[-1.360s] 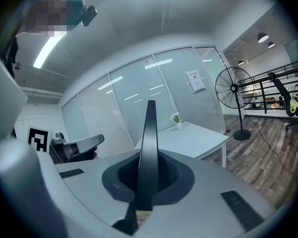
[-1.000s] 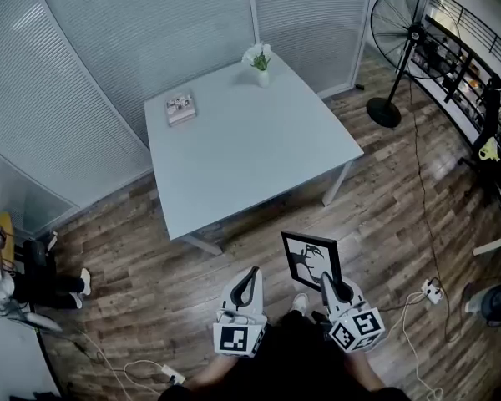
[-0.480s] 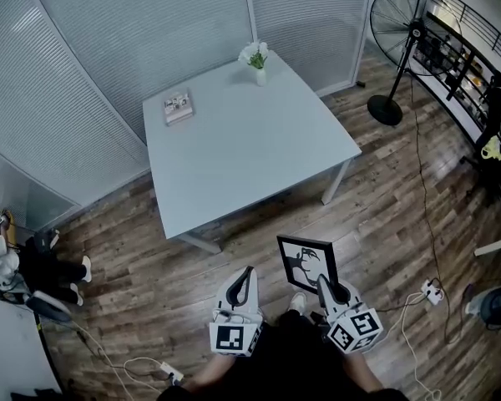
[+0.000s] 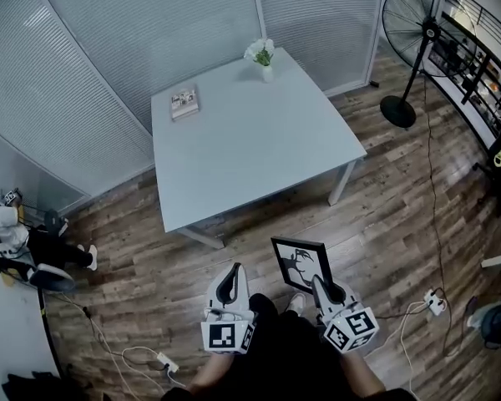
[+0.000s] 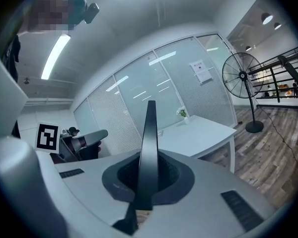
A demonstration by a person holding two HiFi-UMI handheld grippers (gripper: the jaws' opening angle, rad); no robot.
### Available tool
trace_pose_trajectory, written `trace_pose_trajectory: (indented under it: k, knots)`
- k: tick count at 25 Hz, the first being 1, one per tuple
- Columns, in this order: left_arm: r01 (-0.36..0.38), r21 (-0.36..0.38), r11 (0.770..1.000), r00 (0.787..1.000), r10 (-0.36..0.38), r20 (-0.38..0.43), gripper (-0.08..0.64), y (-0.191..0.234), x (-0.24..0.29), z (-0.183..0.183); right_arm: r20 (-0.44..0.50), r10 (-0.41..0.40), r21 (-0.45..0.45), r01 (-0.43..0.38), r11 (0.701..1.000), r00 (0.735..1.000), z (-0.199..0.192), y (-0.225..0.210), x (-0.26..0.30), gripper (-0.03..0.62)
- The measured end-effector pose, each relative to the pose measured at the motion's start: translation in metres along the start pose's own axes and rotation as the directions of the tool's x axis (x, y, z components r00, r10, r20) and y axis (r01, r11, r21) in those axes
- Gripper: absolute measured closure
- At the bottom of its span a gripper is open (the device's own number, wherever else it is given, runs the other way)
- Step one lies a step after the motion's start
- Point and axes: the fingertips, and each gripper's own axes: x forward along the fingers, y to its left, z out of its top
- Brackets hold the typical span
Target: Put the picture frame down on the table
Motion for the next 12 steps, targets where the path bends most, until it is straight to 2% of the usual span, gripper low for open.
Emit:
trace_pose_trajectory:
  k: [4, 12]
  knots:
    - [-0.01, 0.003, 1.0, 0.999, 0.01, -0.033, 0.543, -0.004, 0.005, -0.012, -0.007, 0.014, 0.009, -0.014, 1.0, 1.0, 0.001, -0.01, 0.004, 0.574]
    - [0.004, 0.002, 1.0, 1.0, -0.004, -0.025, 0.543, -0.007, 0.035, -0.019, -0.003, -0.005, 0.012, 0.005, 1.0, 1.0, 0.006, -0.036, 0.023, 0.574]
